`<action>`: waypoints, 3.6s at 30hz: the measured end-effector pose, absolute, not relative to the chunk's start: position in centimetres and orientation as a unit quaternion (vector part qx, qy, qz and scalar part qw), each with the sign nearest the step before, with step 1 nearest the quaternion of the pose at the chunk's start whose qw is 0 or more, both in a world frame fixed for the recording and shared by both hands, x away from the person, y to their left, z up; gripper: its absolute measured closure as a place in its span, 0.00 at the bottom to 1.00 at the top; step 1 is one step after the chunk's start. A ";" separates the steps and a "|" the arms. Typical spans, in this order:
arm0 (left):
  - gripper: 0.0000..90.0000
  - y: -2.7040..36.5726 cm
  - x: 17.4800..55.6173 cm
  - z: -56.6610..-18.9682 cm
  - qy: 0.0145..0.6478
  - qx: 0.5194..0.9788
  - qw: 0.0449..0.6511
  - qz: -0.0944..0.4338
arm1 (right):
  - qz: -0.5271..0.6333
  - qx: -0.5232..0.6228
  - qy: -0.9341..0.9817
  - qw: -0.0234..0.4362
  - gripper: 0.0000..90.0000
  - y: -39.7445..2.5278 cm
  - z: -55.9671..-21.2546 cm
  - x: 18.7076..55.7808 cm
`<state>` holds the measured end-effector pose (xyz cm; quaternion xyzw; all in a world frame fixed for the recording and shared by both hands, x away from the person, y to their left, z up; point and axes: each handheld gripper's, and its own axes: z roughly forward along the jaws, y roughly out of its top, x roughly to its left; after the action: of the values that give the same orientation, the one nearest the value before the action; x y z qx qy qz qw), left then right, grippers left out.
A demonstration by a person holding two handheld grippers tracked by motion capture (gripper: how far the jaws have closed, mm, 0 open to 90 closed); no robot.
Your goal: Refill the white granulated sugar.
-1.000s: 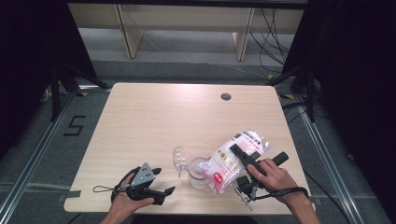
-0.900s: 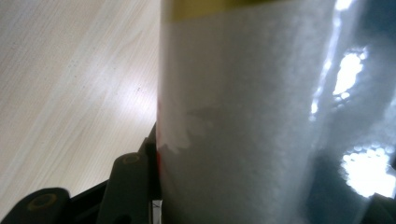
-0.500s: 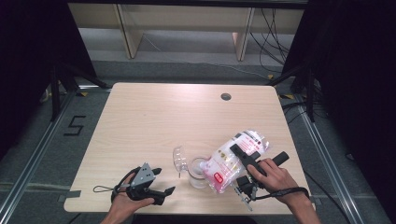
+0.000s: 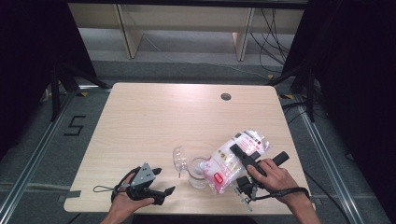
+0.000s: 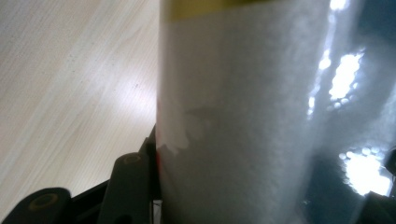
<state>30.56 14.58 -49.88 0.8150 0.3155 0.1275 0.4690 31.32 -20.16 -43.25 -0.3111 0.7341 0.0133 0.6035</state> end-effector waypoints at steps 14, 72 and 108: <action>0.19 14.6 30.6 -49.8 0.312 0.817 0.468 0.129 | 0.016 -0.313 0.730 0.607 0.60 -20.1 -43.3 31.2; 0.19 14.7 30.6 -49.8 0.312 0.817 0.469 0.129 | 0.019 -0.313 0.729 0.608 0.63 -20.0 -43.3 31.0; 0.19 14.7 30.6 -49.8 0.315 0.816 0.467 0.132 | 0.013 -0.319 0.724 0.611 0.65 -19.9 -43.1 30.8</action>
<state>30.57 14.74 -49.76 0.8156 0.3153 0.1316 0.4670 30.84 -19.94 -43.09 -0.3194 0.7242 0.0134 0.6111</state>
